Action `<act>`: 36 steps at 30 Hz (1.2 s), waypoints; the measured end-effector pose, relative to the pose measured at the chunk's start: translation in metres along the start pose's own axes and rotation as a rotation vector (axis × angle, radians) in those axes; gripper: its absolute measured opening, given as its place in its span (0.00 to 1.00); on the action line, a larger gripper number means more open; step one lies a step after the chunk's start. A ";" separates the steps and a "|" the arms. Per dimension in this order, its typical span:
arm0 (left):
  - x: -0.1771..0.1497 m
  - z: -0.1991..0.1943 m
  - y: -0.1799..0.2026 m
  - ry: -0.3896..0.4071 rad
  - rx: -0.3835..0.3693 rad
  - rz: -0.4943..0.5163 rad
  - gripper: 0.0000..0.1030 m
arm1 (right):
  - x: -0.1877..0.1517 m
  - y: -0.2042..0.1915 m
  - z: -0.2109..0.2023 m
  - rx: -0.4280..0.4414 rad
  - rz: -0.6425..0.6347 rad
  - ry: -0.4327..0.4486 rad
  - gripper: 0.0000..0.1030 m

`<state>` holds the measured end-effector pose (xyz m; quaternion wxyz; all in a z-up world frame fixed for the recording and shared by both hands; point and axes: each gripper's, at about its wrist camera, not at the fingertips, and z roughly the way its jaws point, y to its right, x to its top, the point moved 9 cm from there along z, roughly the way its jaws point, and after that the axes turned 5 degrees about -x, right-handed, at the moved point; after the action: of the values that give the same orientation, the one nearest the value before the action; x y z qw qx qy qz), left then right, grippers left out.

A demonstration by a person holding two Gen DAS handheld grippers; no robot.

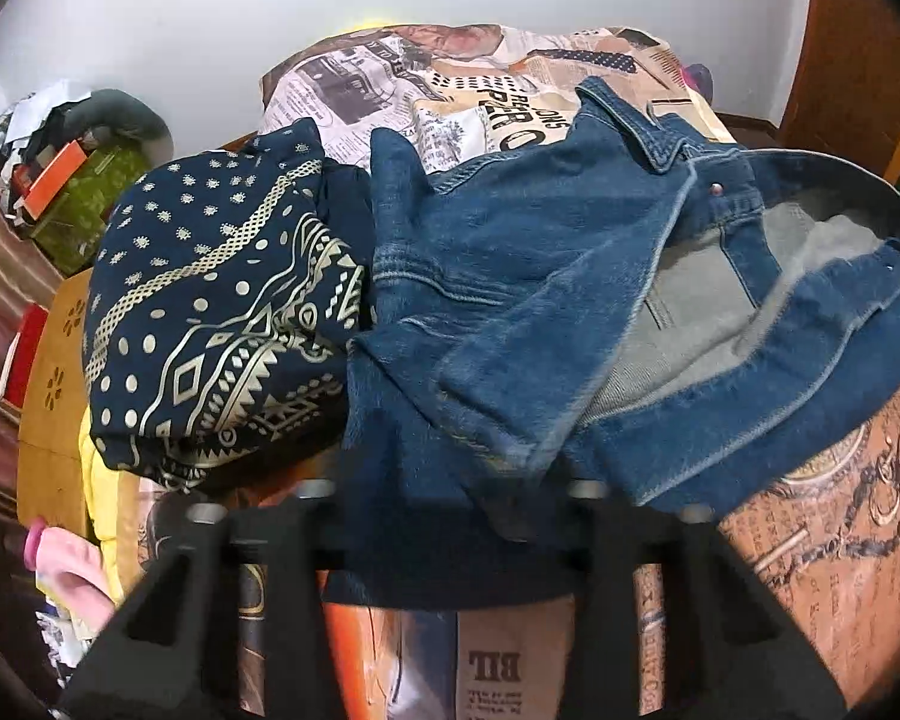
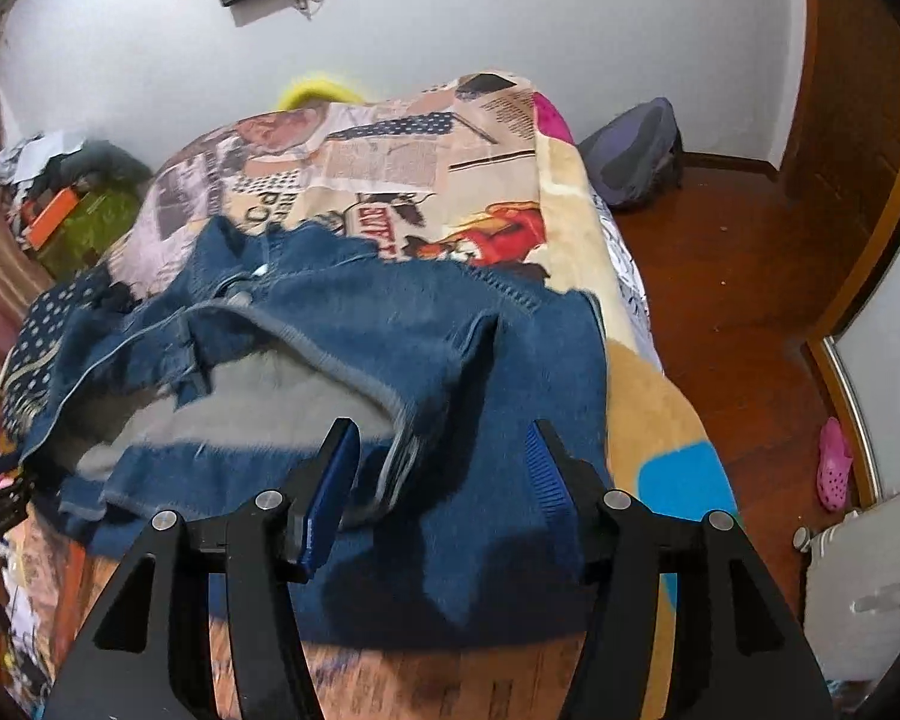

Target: Fold large clothes

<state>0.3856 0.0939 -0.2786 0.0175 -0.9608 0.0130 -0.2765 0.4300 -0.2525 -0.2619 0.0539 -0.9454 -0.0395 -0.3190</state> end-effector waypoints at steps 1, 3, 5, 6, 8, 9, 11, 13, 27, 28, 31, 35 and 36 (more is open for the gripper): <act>0.006 -0.003 -0.001 0.027 -0.005 -0.005 0.18 | 0.005 0.000 0.006 -0.006 -0.003 0.000 0.48; 0.021 -0.011 -0.003 0.086 0.037 0.016 0.11 | 0.011 0.000 0.011 -0.012 -0.015 0.006 0.16; 0.037 -0.020 -0.002 0.128 0.022 0.017 0.10 | 0.017 -0.002 0.015 0.009 -0.012 0.001 0.12; 0.048 -0.025 -0.002 0.142 0.003 0.012 0.10 | 0.022 -0.003 0.012 0.015 -0.010 0.018 0.12; 0.068 -0.031 -0.002 0.161 -0.034 0.000 0.09 | 0.032 -0.005 0.005 0.028 -0.012 0.049 0.11; 0.079 -0.032 -0.003 0.166 -0.057 -0.014 0.09 | 0.040 -0.006 0.000 0.029 -0.013 0.067 0.11; 0.099 -0.029 -0.004 0.162 -0.104 -0.051 0.08 | 0.055 -0.006 -0.007 0.013 -0.023 0.092 0.11; 0.118 -0.019 -0.008 0.156 -0.132 -0.089 0.08 | 0.068 -0.003 -0.010 -0.006 -0.024 0.116 0.11; 0.127 0.064 -0.021 0.029 -0.041 -0.095 0.15 | 0.058 0.019 0.052 -0.065 0.020 -0.031 0.13; 0.127 0.062 -0.019 0.025 -0.017 -0.069 0.20 | 0.057 0.019 0.050 -0.068 0.018 -0.043 0.14; 0.130 0.046 -0.015 0.056 0.024 -0.028 0.61 | 0.056 0.014 0.040 -0.053 0.018 -0.083 0.20; 0.136 0.025 -0.006 0.109 -0.005 -0.017 0.67 | 0.062 0.001 0.011 0.001 0.010 -0.018 0.47; 0.136 0.018 -0.004 0.118 -0.019 -0.019 0.67 | 0.062 -0.004 0.000 0.009 -0.004 0.010 0.53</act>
<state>0.5105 0.0938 -0.2217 0.0047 -0.9430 0.0075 -0.3328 0.4792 -0.2456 -0.2241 0.0577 -0.9434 -0.0426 -0.3237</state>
